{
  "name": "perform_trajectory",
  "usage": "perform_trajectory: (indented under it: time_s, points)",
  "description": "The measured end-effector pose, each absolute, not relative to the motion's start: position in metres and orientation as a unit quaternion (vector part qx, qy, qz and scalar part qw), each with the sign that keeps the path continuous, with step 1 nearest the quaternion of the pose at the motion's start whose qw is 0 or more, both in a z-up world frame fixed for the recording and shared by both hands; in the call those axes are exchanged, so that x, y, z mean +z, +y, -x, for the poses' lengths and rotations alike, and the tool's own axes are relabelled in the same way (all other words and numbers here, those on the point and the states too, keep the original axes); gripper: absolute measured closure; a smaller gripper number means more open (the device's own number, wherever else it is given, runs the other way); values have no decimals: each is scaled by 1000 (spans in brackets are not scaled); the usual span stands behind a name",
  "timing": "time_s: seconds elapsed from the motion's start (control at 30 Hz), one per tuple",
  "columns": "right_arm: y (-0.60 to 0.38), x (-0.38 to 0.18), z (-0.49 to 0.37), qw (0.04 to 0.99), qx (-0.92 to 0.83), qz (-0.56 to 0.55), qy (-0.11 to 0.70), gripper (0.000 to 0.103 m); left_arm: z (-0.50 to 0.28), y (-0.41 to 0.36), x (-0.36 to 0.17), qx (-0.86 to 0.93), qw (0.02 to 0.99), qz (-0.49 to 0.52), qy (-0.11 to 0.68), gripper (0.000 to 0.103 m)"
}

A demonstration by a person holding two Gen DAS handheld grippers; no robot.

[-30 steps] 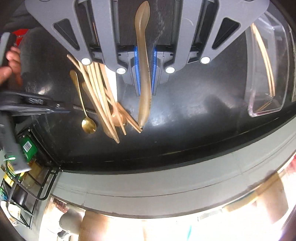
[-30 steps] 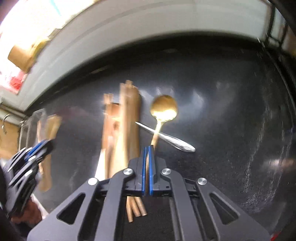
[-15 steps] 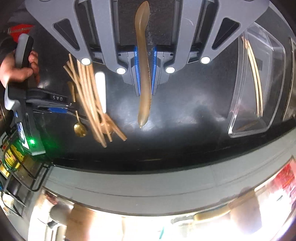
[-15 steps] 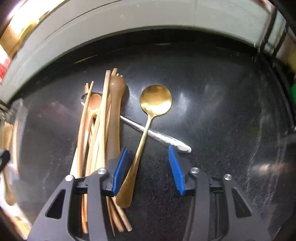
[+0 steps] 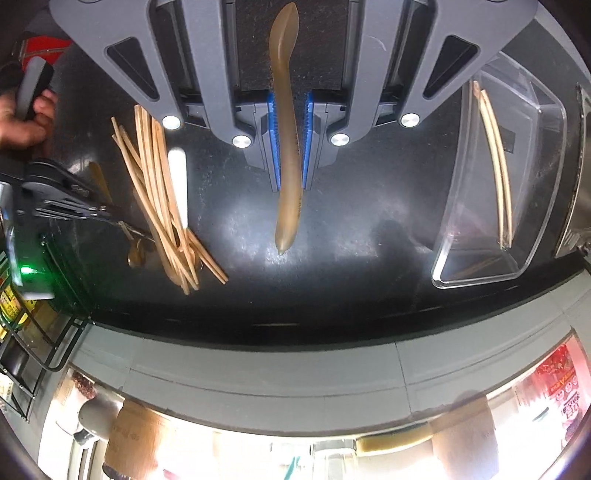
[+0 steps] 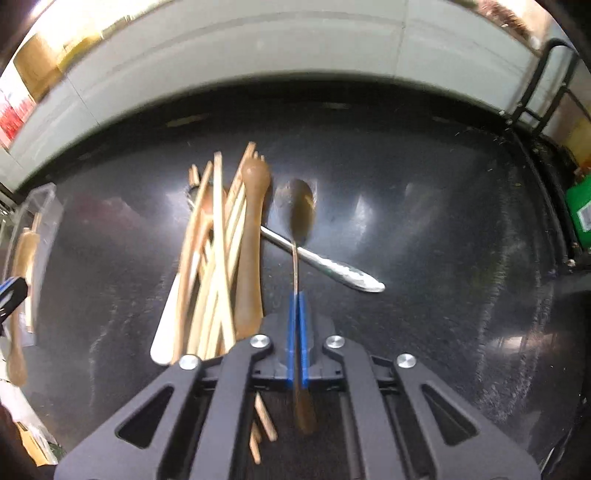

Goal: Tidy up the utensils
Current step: 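Grasp a wooden spoon with the left tool while the right tool grasps the gold spoon, then carry both spoons to the clear tray and open both tools to release them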

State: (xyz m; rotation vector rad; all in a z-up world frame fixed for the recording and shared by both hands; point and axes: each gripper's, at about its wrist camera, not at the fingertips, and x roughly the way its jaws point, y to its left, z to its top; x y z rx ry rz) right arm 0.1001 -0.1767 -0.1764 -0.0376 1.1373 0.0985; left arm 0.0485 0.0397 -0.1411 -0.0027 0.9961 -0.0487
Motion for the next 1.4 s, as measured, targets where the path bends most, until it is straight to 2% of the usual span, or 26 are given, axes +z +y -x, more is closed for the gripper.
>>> perform_trajectory:
  time_s: [0.6,0.97,1.4]
  points:
    - [-208,-83,-32,878,94,-10,469,101,-8,43,-107,3,880,18,474,93]
    - [-212,-66,-13,883,96,-10,459,101,5,38,-103,7,881,9,473,93]
    - [-115,-46,-19,881,165,21,444,101,15,114,-85,57,885,31,461,93]
